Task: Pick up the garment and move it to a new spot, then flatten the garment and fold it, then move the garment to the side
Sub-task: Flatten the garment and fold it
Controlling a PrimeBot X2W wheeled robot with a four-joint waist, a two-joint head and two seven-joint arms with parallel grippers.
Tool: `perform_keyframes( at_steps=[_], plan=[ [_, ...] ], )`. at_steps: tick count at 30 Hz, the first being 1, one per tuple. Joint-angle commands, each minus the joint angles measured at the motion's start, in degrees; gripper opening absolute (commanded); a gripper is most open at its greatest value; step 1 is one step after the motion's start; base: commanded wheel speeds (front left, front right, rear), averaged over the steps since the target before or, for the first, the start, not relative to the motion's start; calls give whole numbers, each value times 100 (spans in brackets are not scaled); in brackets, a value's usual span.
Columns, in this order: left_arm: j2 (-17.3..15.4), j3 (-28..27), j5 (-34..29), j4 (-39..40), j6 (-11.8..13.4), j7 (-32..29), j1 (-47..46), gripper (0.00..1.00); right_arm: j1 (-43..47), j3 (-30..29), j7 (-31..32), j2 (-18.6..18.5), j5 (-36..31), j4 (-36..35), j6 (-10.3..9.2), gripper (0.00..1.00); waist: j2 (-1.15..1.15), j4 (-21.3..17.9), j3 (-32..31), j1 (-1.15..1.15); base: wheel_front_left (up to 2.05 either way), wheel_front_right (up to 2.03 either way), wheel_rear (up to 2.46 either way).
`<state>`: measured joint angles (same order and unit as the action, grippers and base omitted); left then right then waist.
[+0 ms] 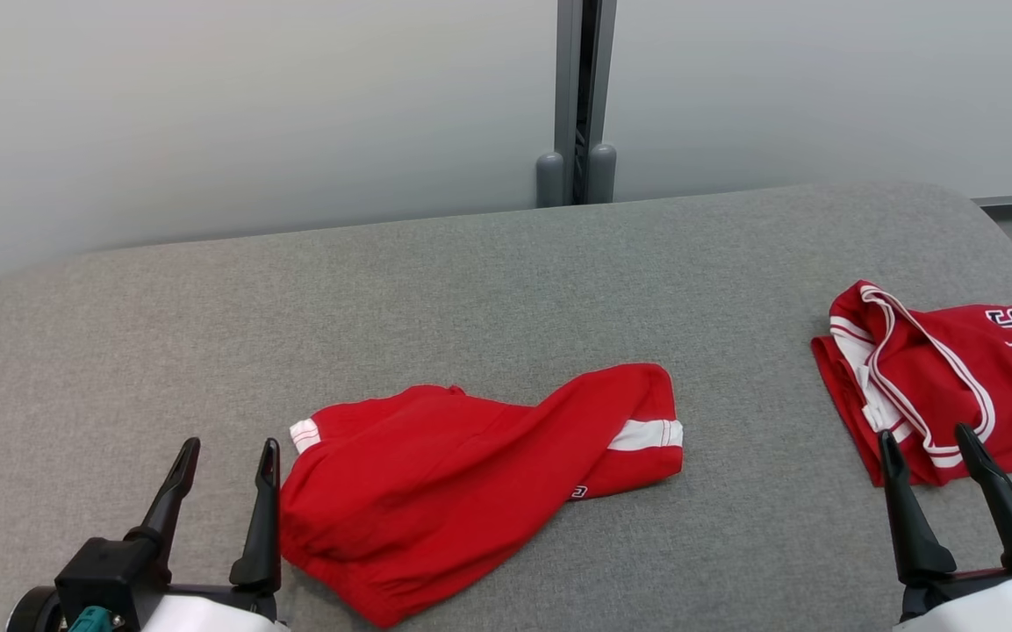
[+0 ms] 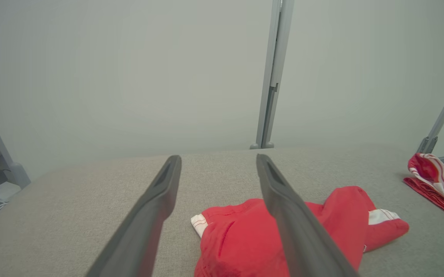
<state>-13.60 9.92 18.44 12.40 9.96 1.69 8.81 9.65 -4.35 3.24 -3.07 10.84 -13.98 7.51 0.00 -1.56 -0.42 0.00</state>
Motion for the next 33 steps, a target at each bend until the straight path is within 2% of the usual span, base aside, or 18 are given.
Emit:
perform_keyframes(
  at_steps=[1, 12, 21, 31, 32, 33],
  plan=[
    [-31, -9, -8, 41, 35, -13, 11, 100, -11, -12, -44, -2, 30, 8, -4, 100, 0, 12, 4, 0, 0, 0, 0],
    [43, 147, 130, -25, 17, -278, -15, 100, -98, 8, -75, 4, 52, 35, -4, 100, 0, 89, 142, 0, 0, 0, 0],
    [287, 329, 925, -986, -386, -790, 0, 100, -352, 99, -143, 4, 83, 67, -4, 100, 0, 124, 762, 0, 0, 0, 0],
    [462, 494, 1454, -1672, -985, -764, -360, 100, -647, 96, -253, 4, 141, 120, -4, 100, 0, 202, 1303, 0, 0, 0, 0],
    [456, 494, 1470, -1658, -1038, -736, -402, 80, -670, 95, -251, 4, 141, 131, -4, 100, 0, 209, 1325, 0, 0, 0, 0],
    [436, 501, 1463, -1618, -1075, -705, -449, 33, -690, 89, -258, 4, 143, 140, -4, 100, 0, 218, 1340, 0, 0, 0, 0]
  ],
)
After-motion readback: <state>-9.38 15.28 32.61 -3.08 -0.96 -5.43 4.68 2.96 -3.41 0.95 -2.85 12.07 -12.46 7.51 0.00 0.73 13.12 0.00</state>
